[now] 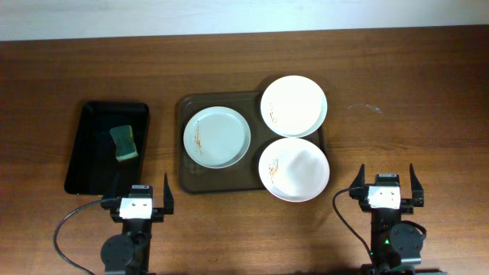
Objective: Clean dirty plates on tray and stack at the side
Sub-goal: 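Move both arms from rest toward the sponge and the flat plate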
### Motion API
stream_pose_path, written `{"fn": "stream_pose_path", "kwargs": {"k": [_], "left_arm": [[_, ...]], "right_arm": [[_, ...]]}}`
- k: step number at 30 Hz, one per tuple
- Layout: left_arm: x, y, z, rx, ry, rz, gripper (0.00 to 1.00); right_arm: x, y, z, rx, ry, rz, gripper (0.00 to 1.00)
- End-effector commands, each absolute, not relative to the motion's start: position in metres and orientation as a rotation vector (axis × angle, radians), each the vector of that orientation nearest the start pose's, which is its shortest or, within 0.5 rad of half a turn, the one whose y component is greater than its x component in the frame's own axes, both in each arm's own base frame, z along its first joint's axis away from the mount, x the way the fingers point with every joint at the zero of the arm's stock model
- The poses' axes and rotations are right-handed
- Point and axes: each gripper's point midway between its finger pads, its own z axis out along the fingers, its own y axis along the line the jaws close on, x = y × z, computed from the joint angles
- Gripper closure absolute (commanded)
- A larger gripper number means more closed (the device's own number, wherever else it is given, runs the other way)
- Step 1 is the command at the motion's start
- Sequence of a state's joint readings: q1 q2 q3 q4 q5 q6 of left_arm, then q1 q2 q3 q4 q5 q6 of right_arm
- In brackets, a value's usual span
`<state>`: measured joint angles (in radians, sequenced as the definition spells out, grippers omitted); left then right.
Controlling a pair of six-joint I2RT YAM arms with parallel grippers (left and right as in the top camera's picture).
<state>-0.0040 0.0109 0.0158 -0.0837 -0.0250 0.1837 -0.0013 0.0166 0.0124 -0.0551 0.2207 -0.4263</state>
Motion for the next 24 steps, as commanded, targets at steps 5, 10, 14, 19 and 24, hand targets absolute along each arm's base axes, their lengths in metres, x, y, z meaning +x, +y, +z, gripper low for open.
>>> {"fn": "stream_pose_path", "kwargs": {"k": [5,10,14,19,24], "left_arm": [[0.258,0.013,0.216,0.023,1.641,0.138,0.01],[0.277,0.013,0.226,0.026,1.694,0.138,0.01],[0.278,0.013,0.234,0.025,1.662,0.138,0.01],[0.277,0.013,0.264,0.02,1.598,0.138,0.01],[0.29,0.013,0.285,0.029,1.716,0.139,0.01]], "right_arm": [[0.22,-0.038,0.262,0.129,1.453,-0.218,0.02],[0.219,-0.038,0.26,0.128,1.478,-0.221,0.02],[0.219,-0.038,0.26,0.127,1.478,-0.22,0.02],[0.219,-0.034,0.271,0.108,1.474,-0.203,0.02],[0.254,-0.02,0.298,0.024,1.656,-0.147,0.02]]}}
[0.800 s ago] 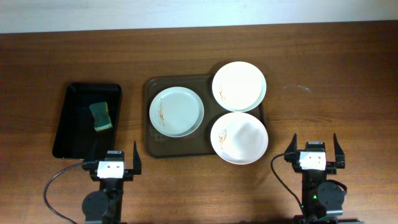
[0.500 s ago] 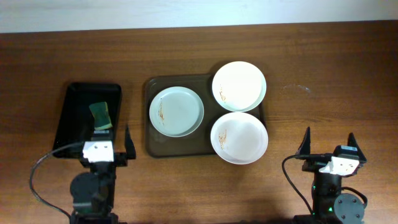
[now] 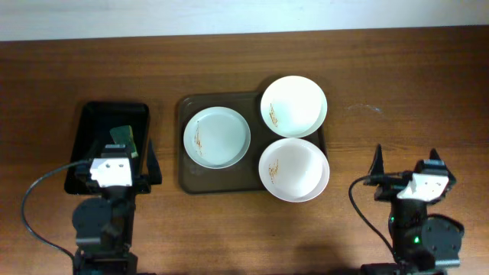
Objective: Clean dirty plates on tray and stack at the side
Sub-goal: 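Move both arms from rest toward the sponge and the flat plate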
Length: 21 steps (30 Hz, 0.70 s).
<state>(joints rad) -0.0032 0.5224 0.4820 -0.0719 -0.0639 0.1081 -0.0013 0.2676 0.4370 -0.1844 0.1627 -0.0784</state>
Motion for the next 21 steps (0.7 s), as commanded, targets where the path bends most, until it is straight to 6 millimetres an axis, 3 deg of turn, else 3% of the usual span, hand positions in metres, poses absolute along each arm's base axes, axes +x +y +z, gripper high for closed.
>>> {"fn": "stream_pose_path", "kwargs": {"k": [1,5,7,8,10,11,12,13,15,17,18,20,21], "left_arm": [[0.297,0.011,0.292,0.041,1.758,0.128,0.01],[0.331,0.001,0.289,0.1,2.065,0.062,0.01],[0.347,-0.024,0.277,0.184,2.269,-0.108,0.01],[0.354,-0.034,0.27,0.213,2.303,-0.183,0.01],[0.36,-0.038,0.241,0.218,2.402,-0.225,0.01],[0.358,-0.043,0.234,0.23,2.427,-0.272,0.01],[0.355,-0.047,0.231,0.237,2.444,-0.301,0.01],[0.353,-0.046,0.227,0.234,2.461,-0.296,0.01],[0.355,-0.033,0.226,0.191,2.472,-0.238,0.01],[0.356,-0.003,0.224,-0.004,2.485,-0.234,0.01],[0.355,0.022,0.217,-0.112,2.507,-0.21,0.01],[0.35,0.046,0.199,-0.212,2.569,-0.195,0.04],[0.352,0.054,0.187,-0.245,2.601,-0.185,0.06]], "right_arm": [[0.266,-0.014,0.305,-0.003,1.723,-0.122,0.02],[0.314,0.026,0.32,-0.167,2.065,0.12,0.02],[0.344,0.043,0.32,-0.206,2.169,0.257,0.02],[0.359,0.065,0.315,-0.261,2.169,0.414,0.02],[0.364,0.12,0.306,-0.447,2.117,0.842,0.02],[0.377,0.14,0.289,-0.431,2.147,0.992,0.02],[0.387,0.153,0.27,-0.386,2.206,1.029,0.01],[0.402,0.176,0.231,-0.272,2.342,1.0,0.0],[0.41,0.195,0.187,-0.107,2.492,0.824,0.03],[0.4,0.225,0.162,-0.086,2.577,0.699,0.16],[0.398,0.232,0.154,-0.089,2.629,0.611,0.17],[0.403,0.236,0.139,-0.069,2.714,0.457,0.21],[0.408,0.242,0.128,-0.072,2.745,0.41,0.3]]}}
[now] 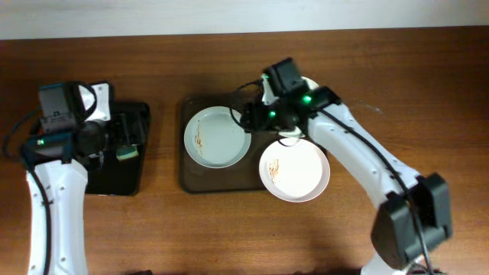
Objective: Clean dirty plates on tray and stack at the side
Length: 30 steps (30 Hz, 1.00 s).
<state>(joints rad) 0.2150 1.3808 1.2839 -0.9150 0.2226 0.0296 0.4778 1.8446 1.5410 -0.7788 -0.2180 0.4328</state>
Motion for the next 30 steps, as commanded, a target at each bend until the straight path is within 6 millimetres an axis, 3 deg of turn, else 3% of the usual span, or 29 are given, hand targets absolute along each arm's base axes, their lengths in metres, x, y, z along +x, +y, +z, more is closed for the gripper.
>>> {"fn": "stream_pose_path", "kwargs": {"k": [1,4,7,10,15,17,25,30], "left_arm": [[0.353,0.063,0.177,-0.271,2.633,-0.131,0.06],[0.358,0.075,0.155,-0.299,2.687,-0.065,0.07],[0.37,0.078,0.155,-0.287,2.649,-0.054,0.08],[0.376,0.085,0.157,-0.292,2.625,-0.012,0.09],[0.378,0.086,0.122,-0.309,2.717,-0.024,0.16],[0.378,0.086,0.111,-0.314,2.746,-0.03,0.18],[0.379,0.096,0.11,-0.328,2.743,0.048,0.21],[0.376,0.104,0.08,-0.425,2.811,0.091,0.26]], "right_arm": [[0.413,0.248,0.113,-0.036,2.773,0.395,0.42],[0.409,0.26,0.065,-0.016,2.856,0.349,0.61],[0.406,0.266,0.032,0.034,2.909,0.324,0.64],[0.403,0.266,0.012,0.079,2.947,0.314,0.71],[0.403,0.264,0.003,0.158,2.956,0.297,0.96],[0.403,0.264,0.002,0.159,2.958,0.294,0.96],[0.403,0.264,0.002,0.157,2.956,0.292,0.96],[0.403,0.263,0.002,0.157,2.955,0.288,0.96]]}}
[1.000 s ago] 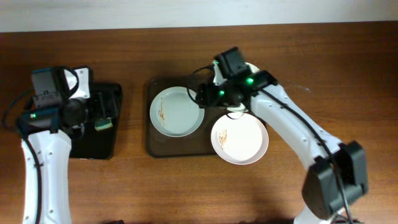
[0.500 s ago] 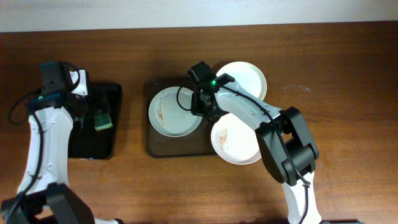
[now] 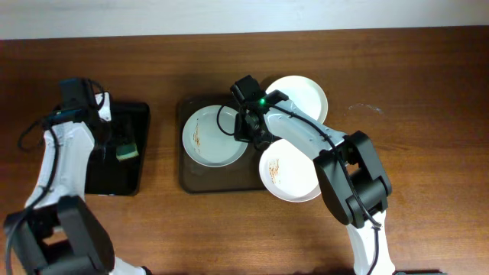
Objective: Clean dirty plates on tray and stack at the side
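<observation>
Three dirty plates with orange smears lie on the brown tray (image 3: 195, 182): a pale plate (image 3: 205, 141) at the left, a white plate (image 3: 306, 95) at the back right and a white plate (image 3: 294, 174) at the front right. My right gripper (image 3: 246, 131) is at the pale plate's right rim, and its jaws do not show clearly. A green sponge (image 3: 125, 150) lies in the black tray (image 3: 114, 177) at the left. My left gripper (image 3: 114, 136) hangs over that tray right beside the sponge, and its state is unclear.
The right arm stretches from the table's front right across the front white plate. The left arm comes up along the black tray's left side. Bare wooden table (image 3: 412, 99) lies to the right of the brown tray.
My right gripper has moved left and down, from beside the back white plate to the pale plate's right rim. The left gripper has shifted slightly, still over the black tray at the sponge.
Both arms were parked at the table's front edge with grippers open. Then both had risen a little. Then the left was over the black tray by the sponge and the right reached over the brown tray. Now the right sits at the pale plate's rim.
</observation>
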### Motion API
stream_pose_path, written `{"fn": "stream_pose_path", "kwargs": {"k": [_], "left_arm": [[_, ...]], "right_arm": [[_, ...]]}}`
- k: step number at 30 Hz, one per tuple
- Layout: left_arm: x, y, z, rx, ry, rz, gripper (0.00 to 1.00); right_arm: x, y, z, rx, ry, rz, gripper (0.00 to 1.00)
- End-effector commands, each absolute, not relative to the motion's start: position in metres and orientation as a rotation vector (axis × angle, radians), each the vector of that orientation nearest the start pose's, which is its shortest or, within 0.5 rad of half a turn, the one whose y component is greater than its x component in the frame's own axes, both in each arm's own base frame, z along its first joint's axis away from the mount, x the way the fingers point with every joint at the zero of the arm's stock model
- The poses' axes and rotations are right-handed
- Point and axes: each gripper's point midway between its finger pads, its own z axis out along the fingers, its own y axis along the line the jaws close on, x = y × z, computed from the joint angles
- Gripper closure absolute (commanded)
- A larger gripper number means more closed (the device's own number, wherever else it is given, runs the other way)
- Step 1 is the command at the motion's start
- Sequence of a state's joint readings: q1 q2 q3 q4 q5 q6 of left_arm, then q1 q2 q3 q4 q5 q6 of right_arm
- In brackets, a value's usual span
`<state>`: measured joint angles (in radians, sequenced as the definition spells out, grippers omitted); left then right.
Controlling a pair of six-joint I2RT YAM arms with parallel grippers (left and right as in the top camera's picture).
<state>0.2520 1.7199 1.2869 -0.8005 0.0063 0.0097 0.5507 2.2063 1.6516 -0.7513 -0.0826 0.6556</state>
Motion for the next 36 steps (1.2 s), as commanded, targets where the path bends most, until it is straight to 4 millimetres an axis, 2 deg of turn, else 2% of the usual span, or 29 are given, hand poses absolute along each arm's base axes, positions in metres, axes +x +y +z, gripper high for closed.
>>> {"fn": "stream_pose_path", "kwargs": {"k": [1,2,3,5,8,11,13,15,17,19,21,22,23,25,28,32,34,36], "left_arm": [[0.377,0.104,0.078,-0.426,2.815,0.091,0.29],[0.377,0.105,0.078,-0.44,2.811,0.092,0.3],[0.375,0.111,0.077,-0.533,2.797,0.136,0.3],[0.375,0.112,0.074,-0.55,2.801,0.136,0.3],[0.379,0.113,0.059,-0.564,2.818,0.133,0.34],[0.395,0.115,0.06,-0.551,2.756,0.121,0.35],[0.405,0.118,0.061,-0.546,2.718,0.123,0.41],[0.404,0.117,0.045,-0.549,2.751,0.12,0.45],[0.404,0.104,0.017,-0.541,2.813,0.027,0.56],[0.407,0.093,-0.001,-0.508,2.844,0.013,0.56],[0.413,0.08,-0.011,-0.461,2.854,0.006,0.59],[0.415,0.075,-0.013,-0.44,2.855,0.005,0.8],[0.416,0.074,-0.012,-0.437,2.854,0.009,0.99],[0.42,0.075,-0.002,-0.434,2.84,0.008,0.99],[0.429,0.077,0.042,-0.428,2.778,0.007,0.99],[0.421,0.075,0.042,-0.43,2.81,0.006,0.99],[0.421,0.074,0.051,-0.422,2.794,0.006,0.99],[0.419,0.073,0.068,-0.359,2.779,0.027,0.99]], "right_arm": [[0.403,0.263,0.002,0.158,2.955,0.289,0.96],[0.403,0.263,0.002,0.158,2.955,0.289,0.96],[0.403,0.263,0.002,0.158,2.955,0.288,0.96],[0.404,0.263,0.002,0.158,2.954,0.289,0.96],[0.404,0.264,0.002,0.157,2.952,0.291,0.96],[0.405,0.263,0.002,0.158,2.946,0.285,0.96],[0.405,0.263,0.003,0.158,2.945,0.286,0.96],[0.405,0.263,0.003,0.158,2.945,0.286,0.96],[0.406,0.264,0.003,0.158,2.942,0.289,0.96],[0.406,0.264,0.003,0.158,2.942,0.288,0.96],[0.406,0.264,0.003,0.157,2.942,0.288,0.96],[0.406,0.264,0.003,0.157,2.942,0.288,0.96],[0.406,0.264,0.003,0.158,2.942,0.288,0.96],[0.406,0.264,0.003,0.157,2.943,0.289,0.96],[0.406,0.266,0.003,0.156,2.941,0.307,0.96],[0.408,0.268,0.004,0.152,2.937,0.325,0.96],[0.406,0.27,0.004,0.15,2.943,0.342,0.96],[0.406,0.271,0.004,0.149,2.945,0.349,0.96]]}}
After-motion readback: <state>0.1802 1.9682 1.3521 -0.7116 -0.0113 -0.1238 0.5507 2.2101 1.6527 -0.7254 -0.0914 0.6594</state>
